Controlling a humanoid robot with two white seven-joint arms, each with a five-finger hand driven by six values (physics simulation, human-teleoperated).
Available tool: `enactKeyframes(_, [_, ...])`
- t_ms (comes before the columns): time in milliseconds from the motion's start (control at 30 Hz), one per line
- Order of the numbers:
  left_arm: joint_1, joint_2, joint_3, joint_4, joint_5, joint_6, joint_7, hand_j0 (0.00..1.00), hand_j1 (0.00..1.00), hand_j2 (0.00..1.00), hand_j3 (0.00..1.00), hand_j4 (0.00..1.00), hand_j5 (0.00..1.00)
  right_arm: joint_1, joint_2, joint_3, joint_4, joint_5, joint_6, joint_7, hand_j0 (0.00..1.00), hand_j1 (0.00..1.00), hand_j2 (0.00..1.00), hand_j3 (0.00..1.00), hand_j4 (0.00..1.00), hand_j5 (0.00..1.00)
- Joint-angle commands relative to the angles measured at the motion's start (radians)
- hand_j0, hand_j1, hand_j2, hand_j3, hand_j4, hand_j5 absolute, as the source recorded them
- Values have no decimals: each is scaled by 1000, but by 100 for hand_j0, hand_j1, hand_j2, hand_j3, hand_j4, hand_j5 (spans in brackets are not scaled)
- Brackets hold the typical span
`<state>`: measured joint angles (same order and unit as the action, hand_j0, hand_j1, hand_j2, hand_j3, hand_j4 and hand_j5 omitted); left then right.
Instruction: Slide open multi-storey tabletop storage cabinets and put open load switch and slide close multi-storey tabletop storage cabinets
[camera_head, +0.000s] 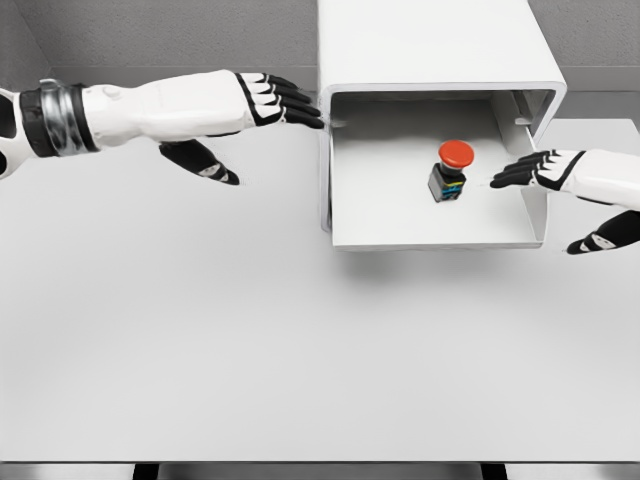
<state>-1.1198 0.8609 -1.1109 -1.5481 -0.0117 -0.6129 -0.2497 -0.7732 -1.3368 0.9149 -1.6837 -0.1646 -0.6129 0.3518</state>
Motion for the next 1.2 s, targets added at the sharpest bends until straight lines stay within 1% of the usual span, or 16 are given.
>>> enactKeyframes(0, [5,56,49,0,42,2,7,100,100,100,100,100,100,0,-28,-7,-2,-9,2,-7,100,100,100,100,100,100])
enactKeyframes(67, [90,84,111,0,52,2,7,100,100,100,100,100,100,-11,-25,-8,-4,-10,2,-37,100,100,100,100,100,100])
enactKeyframes(100, [123,107,128,0,52,2,6,100,100,100,100,100,100,-11,-25,-8,-5,-10,2,-39,100,100,100,100,100,100])
enactKeyframes(167, [149,121,129,0,52,2,6,100,100,100,100,100,100,-12,-22,-10,-7,-13,2,-47,100,100,100,100,100,100])
enactKeyframes(200, [156,122,129,2,52,2,1,100,100,100,100,100,100,-8,-22,-2,-8,-13,2,-89,100,100,100,100,100,100])
enactKeyframes(233, [167,138,129,3,50,2,-2,100,100,100,100,100,100,2,-24,-1,-11,-13,2,-94,100,100,100,100,100,100])
enactKeyframes(300, [201,148,128,3,50,2,-2,100,100,100,100,100,100,25,-27,-1,-11,-10,2,-91,100,100,100,100,100,100])
enactKeyframes(333, [204,150,126,3,52,2,-2,100,100,100,100,100,100,25,-27,-2,-11,-10,2,-83,100,100,100,100,100,100])
enactKeyframes(367, [218,161,126,5,53,2,0,100,100,100,100,100,100,12,-31,-8,-10,-10,2,-70,100,100,100,100,100,100])
enactKeyframes(400, [247,171,134,6,56,2,1,100,100,100,100,100,100,-3,-39,-11,-10,-10,2,-68,100,100,100,100,100,100])
enactKeyframes(500, [271,171,143,8,61,2,1,100,100,100,100,100,100,-5,-25,-5,-10,-12,2,-68,100,100,100,100,100,100])
enactKeyframes(600, [276,171,141,6,61,2,-3,100,100,100,100,100,100,0,-21,28,-8,-15,2,-105,100,100,100,100,100,100])
enactKeyframes(733, [275,167,140,8,58,2,-5,100,100,100,100,100,100,14,-19,59,-10,-15,2,-112,100,100,100,100,100,100])
enactKeyframes(900, [275,164,140,8,58,2,-7,100,100,100,100,100,100,18,-21,70,-8,-15,2,-158,100,100,100,100,100,100])
enactKeyframes(1067, [275,159,132,9,56,2,-7,100,100,100,100,100,100,35,-2,110,-8,-15,2,-175,100,100,100,100,100,100])
enactKeyframes(1167, [276,158,126,9,53,2,-7,100,100,100,100,100,100,35,2,111,-10,-13,2,-189,100,100,100,100,100,100])
